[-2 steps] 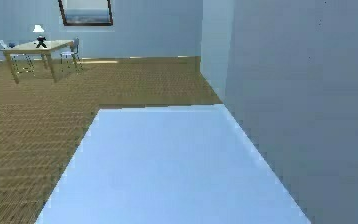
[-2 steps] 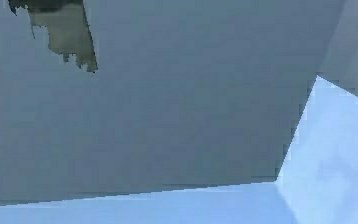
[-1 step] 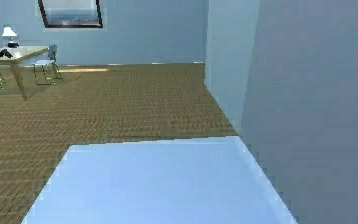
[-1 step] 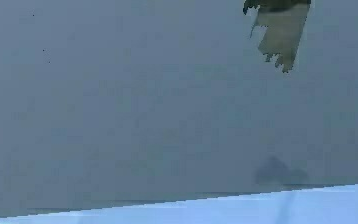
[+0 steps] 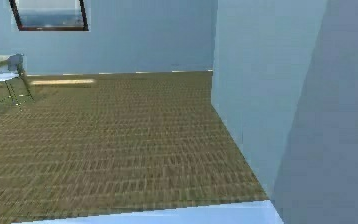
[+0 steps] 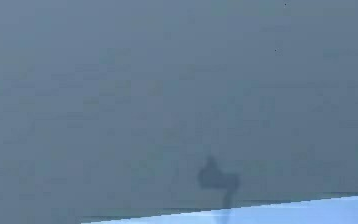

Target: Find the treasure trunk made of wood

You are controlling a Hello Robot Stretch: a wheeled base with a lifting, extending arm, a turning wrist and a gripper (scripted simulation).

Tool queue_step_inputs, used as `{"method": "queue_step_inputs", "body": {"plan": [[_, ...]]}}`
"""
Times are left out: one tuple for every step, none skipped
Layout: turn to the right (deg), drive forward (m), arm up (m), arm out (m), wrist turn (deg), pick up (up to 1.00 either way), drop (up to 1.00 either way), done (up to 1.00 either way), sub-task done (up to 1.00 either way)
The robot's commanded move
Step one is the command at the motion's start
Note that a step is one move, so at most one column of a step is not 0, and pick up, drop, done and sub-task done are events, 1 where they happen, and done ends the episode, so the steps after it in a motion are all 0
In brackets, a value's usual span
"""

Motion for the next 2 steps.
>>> {"method": "queue_step_inputs", "body": {"plan": [[0.0, 1.00, 0.00, 0.00, 0.0, 0.00, 0.00, 0.00, 0.00], [0.0, 1.00, 0.00, 0.00, 0.0, 0.00, 0.00, 0.00, 0.00]]}}
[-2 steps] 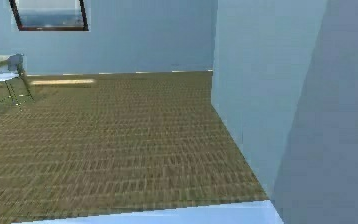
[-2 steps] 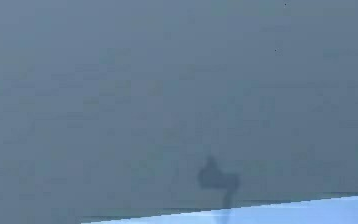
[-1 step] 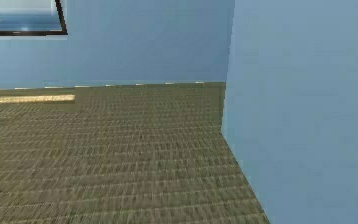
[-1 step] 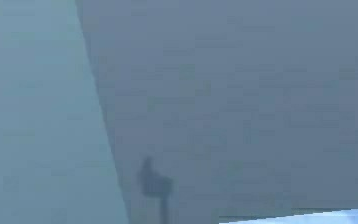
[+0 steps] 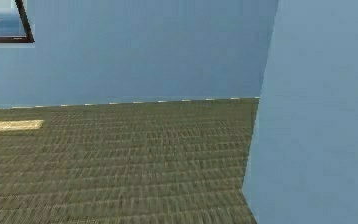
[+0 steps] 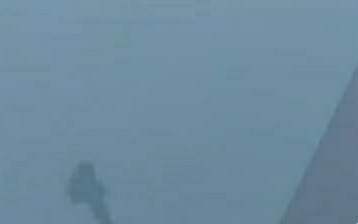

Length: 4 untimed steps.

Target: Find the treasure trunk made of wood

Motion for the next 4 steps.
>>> {"method": "queue_step_inputs", "body": {"plan": [[0.0, 1.00, 0.00, 0.00, 0.0, 0.00, 0.00, 0.00, 0.00], [3.0, 0.00, 0.00, 0.00, 0.0, 0.00, 0.00, 0.00, 0.00], [0.0, 0.55, 0.00, 0.00, 0.0, 0.00, 0.00, 0.00, 0.00], [33.0, 0.00, 0.00, 0.00, 0.0, 0.00, 0.00, 0.00, 0.00]]}}
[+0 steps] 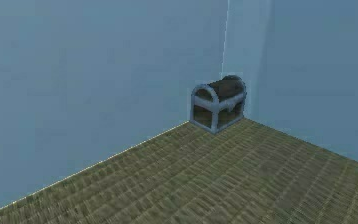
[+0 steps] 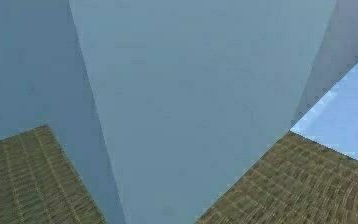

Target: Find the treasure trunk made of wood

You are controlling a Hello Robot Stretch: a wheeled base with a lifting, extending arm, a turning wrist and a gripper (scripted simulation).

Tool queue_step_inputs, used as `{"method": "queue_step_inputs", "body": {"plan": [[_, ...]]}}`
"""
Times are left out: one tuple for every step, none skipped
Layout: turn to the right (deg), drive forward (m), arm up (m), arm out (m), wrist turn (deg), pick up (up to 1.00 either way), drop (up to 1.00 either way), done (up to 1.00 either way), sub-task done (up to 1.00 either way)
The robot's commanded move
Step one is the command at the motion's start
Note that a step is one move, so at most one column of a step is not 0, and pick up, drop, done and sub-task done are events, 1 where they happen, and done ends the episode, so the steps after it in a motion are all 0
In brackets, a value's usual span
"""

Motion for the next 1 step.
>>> {"method": "queue_step_inputs", "body": {"plan": [[0.0, 0.45, 0.00, 0.00, 0.0, 0.00, 0.00, 0.00, 0.00]]}}
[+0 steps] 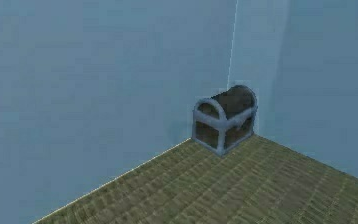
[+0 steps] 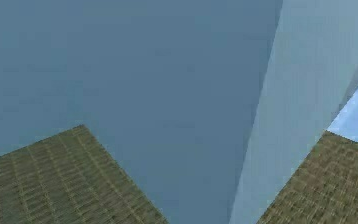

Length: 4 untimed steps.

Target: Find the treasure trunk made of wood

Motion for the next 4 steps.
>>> {"method": "queue_step_inputs", "body": {"plan": [[33.0, 0.00, 0.00, 0.00, 0.0, 0.00, 0.00, 0.00, 0.00], [0.0, 1.00, 0.00, 0.00, 0.0, 0.00, 0.00, 0.00, 0.00], [0.0, 0.20, 0.00, 0.00, 0.0, 0.00, 0.00, 0.00, 0.00], [-36.0, 0.00, 0.00, 0.00, 0.0, 0.00, 0.00, 0.00, 0.00]]}}
